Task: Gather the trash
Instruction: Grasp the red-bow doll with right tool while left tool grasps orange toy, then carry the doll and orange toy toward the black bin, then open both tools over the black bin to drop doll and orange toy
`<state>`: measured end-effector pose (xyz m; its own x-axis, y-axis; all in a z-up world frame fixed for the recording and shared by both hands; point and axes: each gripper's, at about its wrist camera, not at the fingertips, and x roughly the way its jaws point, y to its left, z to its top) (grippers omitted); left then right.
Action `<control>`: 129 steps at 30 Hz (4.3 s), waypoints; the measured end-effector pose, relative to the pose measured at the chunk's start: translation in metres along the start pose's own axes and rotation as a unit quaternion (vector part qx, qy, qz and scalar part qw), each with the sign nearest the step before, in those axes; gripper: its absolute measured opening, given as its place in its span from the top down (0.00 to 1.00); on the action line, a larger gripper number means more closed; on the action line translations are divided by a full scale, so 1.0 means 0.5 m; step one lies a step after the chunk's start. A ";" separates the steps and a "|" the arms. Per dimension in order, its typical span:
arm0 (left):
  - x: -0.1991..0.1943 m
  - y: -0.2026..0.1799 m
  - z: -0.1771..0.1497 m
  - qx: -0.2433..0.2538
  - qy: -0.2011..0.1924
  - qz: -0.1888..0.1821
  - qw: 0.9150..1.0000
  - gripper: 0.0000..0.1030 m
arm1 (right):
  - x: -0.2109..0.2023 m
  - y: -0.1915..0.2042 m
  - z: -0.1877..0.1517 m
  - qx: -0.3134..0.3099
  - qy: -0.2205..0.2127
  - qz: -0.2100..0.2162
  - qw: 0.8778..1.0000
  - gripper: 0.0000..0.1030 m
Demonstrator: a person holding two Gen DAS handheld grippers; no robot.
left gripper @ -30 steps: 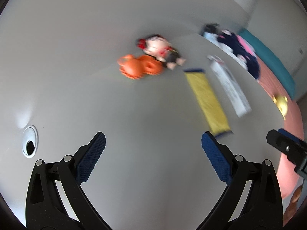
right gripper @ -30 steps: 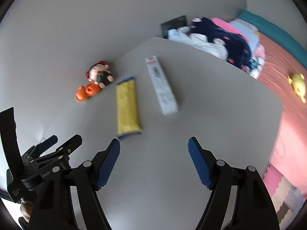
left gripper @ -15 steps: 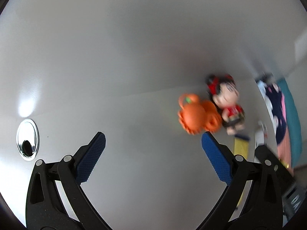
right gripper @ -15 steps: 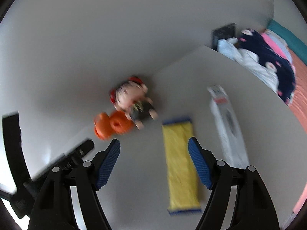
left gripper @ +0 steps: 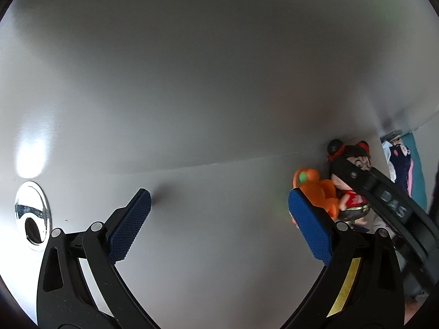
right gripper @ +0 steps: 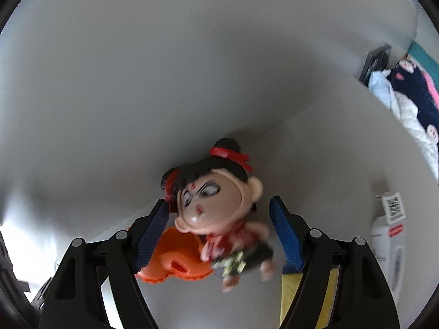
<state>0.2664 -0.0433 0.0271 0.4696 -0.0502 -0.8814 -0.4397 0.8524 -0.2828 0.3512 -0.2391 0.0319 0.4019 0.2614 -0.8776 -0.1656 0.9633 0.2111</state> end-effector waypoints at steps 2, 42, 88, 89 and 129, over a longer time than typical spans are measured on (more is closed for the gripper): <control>-0.002 -0.005 -0.003 0.002 0.001 -0.003 1.000 0.06 | 0.004 -0.008 0.000 -0.001 -0.006 -0.001 1.000 0.45; -0.029 -0.145 -0.079 0.067 -0.031 -0.057 0.996 0.64 | -0.246 -0.149 -0.103 0.105 -0.084 -0.010 0.991 0.48; -0.342 -0.332 -0.961 0.403 0.048 -0.205 0.891 0.64 | -0.764 -0.502 -0.990 0.304 -0.159 -0.127 0.931 0.48; -0.338 -0.339 -0.982 0.411 0.053 -0.205 0.887 0.64 | -0.770 -0.521 -1.020 0.315 -0.157 -0.133 0.926 0.48; -0.279 -0.449 -1.373 0.606 0.116 -0.178 0.767 0.06 | -0.750 -0.798 -1.356 0.495 -0.081 -0.180 0.846 0.19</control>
<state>-0.2261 -0.5850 -0.0461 0.1841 -0.3636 -0.9132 0.7848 0.6137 -0.0862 -0.3442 -0.7628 -0.0150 0.3972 -0.1325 -0.9081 0.7976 0.5392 0.2702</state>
